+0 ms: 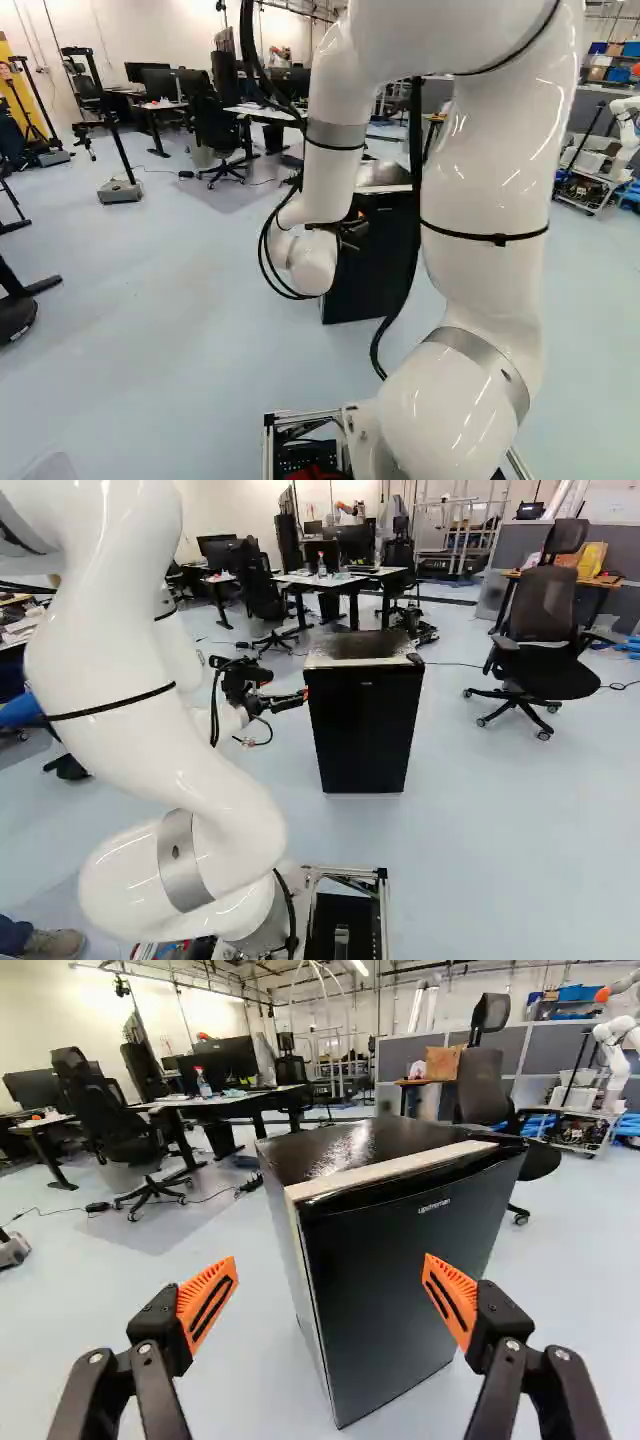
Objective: Grab a drink from the fridge
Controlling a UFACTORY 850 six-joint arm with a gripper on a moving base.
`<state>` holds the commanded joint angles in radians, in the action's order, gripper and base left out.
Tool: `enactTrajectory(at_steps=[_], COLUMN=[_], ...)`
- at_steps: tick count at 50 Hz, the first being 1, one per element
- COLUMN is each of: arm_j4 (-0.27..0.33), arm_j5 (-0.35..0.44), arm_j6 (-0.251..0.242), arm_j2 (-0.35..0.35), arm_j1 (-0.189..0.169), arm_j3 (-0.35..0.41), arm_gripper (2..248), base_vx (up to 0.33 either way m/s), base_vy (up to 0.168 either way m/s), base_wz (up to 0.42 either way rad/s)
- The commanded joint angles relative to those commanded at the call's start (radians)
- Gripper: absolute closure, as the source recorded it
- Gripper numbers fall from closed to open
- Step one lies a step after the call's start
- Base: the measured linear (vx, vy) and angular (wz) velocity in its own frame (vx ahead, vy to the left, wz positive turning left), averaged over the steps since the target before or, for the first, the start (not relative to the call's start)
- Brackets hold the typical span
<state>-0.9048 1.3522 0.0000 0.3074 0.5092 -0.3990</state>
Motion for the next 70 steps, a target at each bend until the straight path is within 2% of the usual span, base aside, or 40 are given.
enactTrajectory(at_steps=[14,31,41,56,70], arm_j4=[-0.098,-0.198,-0.25,-0.301,-0.314], arm_j5=[0.021,0.021,0.021,0.017,0.017], arm_j6=[0.0,0.0,0.0,0.0,0.0], arm_j2=[0.087,0.193,0.218,0.254,0.287], arm_j1=[0.031,0.047,0.056,0.064,0.055], arm_j3=[-0.061,-0.143,-0.185,-0.247,-0.304], arm_gripper=[3,3,3,3,3], base_vx=[0.0,0.0,0.0,0.0,0.0], base_vy=[0.0,0.0,0.0,0.0,0.0], base_wz=[0.0,0.0,0.0,0.0,0.0])
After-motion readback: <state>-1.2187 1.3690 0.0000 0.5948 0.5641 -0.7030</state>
